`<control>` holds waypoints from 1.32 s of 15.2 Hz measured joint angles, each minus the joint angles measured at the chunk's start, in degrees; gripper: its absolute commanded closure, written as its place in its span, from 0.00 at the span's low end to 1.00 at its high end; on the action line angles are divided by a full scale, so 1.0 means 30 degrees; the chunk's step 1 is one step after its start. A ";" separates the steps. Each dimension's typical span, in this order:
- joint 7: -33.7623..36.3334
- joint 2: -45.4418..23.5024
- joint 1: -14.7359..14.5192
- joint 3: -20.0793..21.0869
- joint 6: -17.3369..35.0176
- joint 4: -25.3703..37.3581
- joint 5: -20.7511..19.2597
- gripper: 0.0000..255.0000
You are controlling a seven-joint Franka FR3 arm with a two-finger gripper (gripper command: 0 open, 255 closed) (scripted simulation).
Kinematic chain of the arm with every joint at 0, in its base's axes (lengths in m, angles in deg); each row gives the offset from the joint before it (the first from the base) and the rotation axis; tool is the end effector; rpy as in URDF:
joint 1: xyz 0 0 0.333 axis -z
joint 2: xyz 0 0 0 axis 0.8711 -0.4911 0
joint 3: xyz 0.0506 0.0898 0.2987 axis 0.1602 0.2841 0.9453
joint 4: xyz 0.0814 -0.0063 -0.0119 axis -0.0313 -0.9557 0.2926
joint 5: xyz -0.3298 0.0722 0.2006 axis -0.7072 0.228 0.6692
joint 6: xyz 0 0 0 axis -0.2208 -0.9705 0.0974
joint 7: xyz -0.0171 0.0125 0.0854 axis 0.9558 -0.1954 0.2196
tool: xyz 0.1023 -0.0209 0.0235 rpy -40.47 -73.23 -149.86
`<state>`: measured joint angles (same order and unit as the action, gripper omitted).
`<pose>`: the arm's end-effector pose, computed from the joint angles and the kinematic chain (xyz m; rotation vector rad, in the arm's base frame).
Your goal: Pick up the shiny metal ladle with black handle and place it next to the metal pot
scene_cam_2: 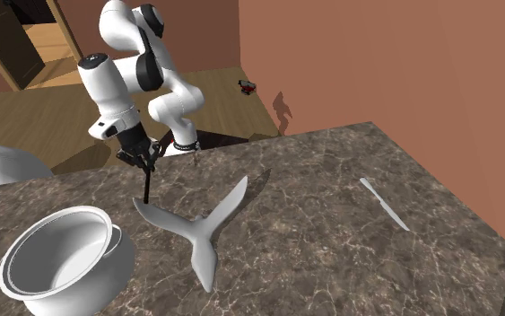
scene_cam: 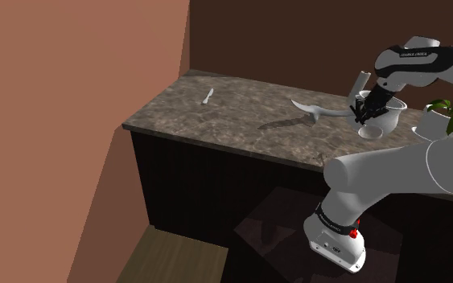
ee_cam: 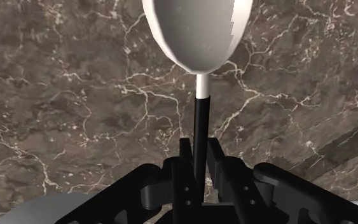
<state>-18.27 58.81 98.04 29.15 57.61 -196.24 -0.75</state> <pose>0.0846 -0.3773 0.4882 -2.6988 1.5366 -0.2222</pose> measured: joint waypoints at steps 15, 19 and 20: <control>-0.0331 -0.1342 0.0000 -0.1575 0.4248 -0.2895 -0.0708 1.00; -0.0510 -0.1998 -0.0121 -0.2133 0.5526 -0.3505 -0.0825 1.00; -0.0521 -0.2152 -0.0159 -0.2243 0.5858 -0.3662 -0.0845 1.00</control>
<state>-19.83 52.36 97.57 22.42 75.19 -207.23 -3.29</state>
